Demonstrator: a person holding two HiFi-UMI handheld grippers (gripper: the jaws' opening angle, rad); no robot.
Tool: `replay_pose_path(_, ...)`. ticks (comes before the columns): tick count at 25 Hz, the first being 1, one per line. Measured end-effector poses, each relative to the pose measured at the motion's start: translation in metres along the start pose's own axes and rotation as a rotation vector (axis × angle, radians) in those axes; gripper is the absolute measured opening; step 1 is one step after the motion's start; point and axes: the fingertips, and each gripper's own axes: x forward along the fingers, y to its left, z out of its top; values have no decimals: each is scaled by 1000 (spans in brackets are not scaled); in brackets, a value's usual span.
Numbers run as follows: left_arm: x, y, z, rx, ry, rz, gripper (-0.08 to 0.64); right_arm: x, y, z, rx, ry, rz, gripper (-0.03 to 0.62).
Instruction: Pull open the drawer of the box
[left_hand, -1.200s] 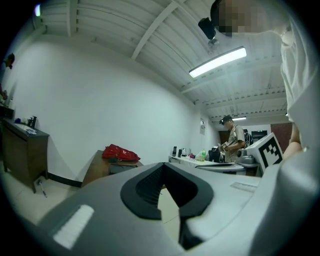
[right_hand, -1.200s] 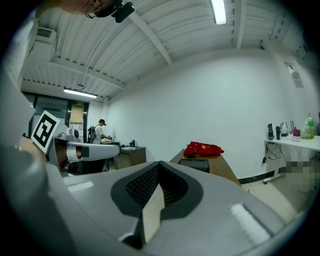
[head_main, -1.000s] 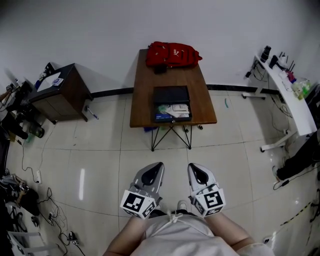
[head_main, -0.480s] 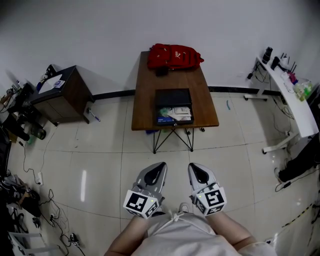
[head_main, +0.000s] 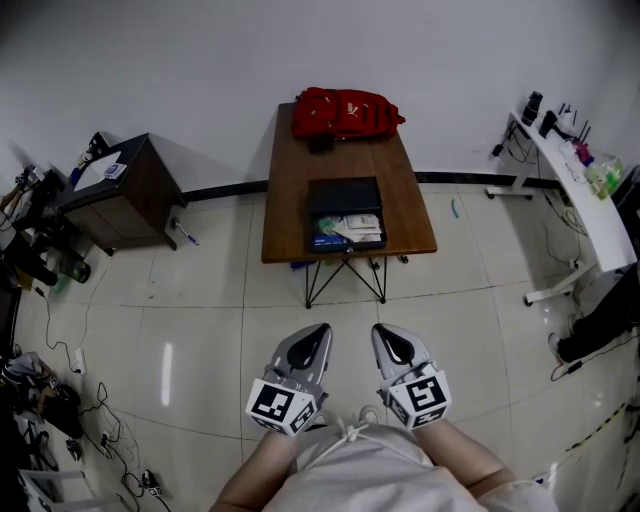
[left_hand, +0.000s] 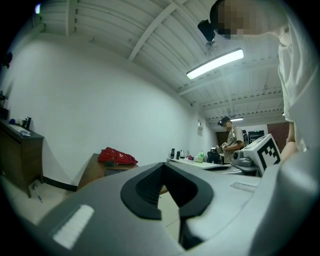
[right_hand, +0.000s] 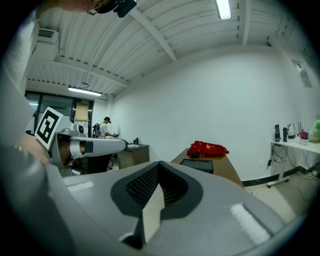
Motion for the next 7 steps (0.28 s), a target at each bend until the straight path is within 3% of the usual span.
replay_pose_path(7, 4, -1, -3, 1, 3, -8, -6, -2, -6, -6, 14, 24, -15, 6)
